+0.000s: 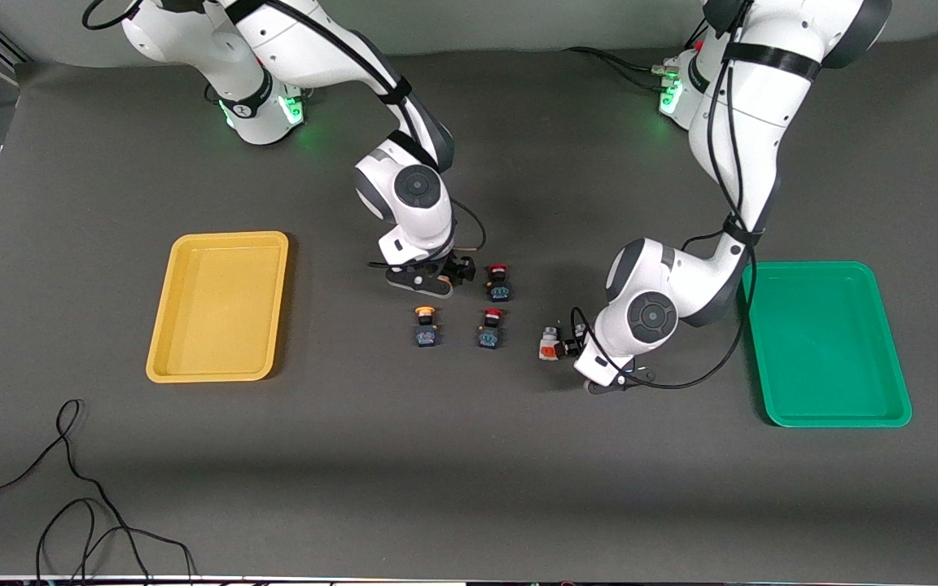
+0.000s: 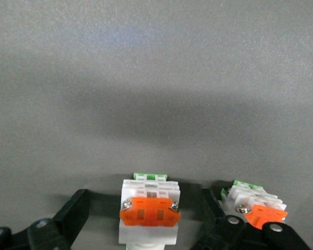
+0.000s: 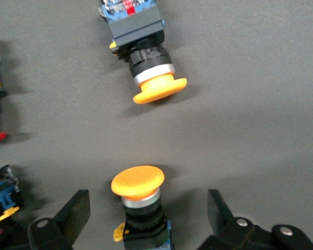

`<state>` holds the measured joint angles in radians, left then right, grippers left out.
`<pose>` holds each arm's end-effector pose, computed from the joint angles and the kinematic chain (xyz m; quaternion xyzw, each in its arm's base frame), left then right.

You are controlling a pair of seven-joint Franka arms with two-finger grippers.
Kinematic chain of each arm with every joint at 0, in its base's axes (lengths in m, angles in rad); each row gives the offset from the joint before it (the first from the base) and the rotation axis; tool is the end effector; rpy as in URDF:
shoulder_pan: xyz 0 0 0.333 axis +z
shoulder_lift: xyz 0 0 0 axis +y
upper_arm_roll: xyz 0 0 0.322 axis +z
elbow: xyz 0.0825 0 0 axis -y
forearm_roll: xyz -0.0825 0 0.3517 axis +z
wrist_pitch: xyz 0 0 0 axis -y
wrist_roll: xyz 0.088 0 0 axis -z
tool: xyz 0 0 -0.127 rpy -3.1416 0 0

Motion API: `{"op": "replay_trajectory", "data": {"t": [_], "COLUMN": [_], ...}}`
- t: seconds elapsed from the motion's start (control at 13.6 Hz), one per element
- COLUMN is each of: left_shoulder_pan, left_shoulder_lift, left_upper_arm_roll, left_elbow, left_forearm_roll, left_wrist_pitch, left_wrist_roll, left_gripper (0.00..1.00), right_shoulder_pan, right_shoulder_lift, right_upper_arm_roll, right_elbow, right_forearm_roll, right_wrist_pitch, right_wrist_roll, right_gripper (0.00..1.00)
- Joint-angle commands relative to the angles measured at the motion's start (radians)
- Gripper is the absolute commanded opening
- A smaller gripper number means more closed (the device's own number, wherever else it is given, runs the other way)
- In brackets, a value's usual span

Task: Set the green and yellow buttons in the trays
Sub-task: 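Grasp the yellow button with the right gripper while the left gripper grasps the switch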

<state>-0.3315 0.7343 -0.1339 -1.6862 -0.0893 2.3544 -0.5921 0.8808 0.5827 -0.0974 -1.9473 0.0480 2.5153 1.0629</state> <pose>0.5849 -0.2871 0.1783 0.9904 0.1110 -0.0649 0.0499 0.4251 0.4263 0.1891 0.9885 -0.1509 0.0069 0.0123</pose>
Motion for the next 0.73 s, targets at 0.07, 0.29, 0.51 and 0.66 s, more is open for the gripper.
{"op": "replay_trajectory", "data": {"t": [0.07,0.29,0.51,0.66], "left_shoulder_pan": [-0.015,-0.014,-0.004,-0.003], "left_shoulder_lift": [-0.003,-0.01,-0.077,-0.149], "left_upper_arm_roll": [0.017,0.017,0.02,0.029], "left_elbow": [0.013,0.013,0.037,0.081], "left_forearm_roll": [0.014,0.059,0.059,0.059], "left_wrist_pitch": [-0.01,-0.027,-0.169,-0.345], "left_wrist_roll": [-0.023,-0.025,-0.025,-0.022], "left_gripper": [0.0,0.0,0.0,0.0], "right_shoulder_pan": [0.006,0.015,0.017,0.01], "right_shoulder_lift": [0.009,0.011,0.002,-0.035], "right_upper_arm_roll": [-0.002,-0.002,-0.002,-0.005], "right_elbow": [0.014,0.014,0.014,0.016], "right_forearm_roll": [0.0,0.0,0.001,-0.002], "right_wrist_pitch": [0.01,0.011,0.008,-0.007], "right_wrist_roll": [0.019,0.017,0.008,-0.004], "right_gripper": [0.75,0.51,0.36,0.34]}}
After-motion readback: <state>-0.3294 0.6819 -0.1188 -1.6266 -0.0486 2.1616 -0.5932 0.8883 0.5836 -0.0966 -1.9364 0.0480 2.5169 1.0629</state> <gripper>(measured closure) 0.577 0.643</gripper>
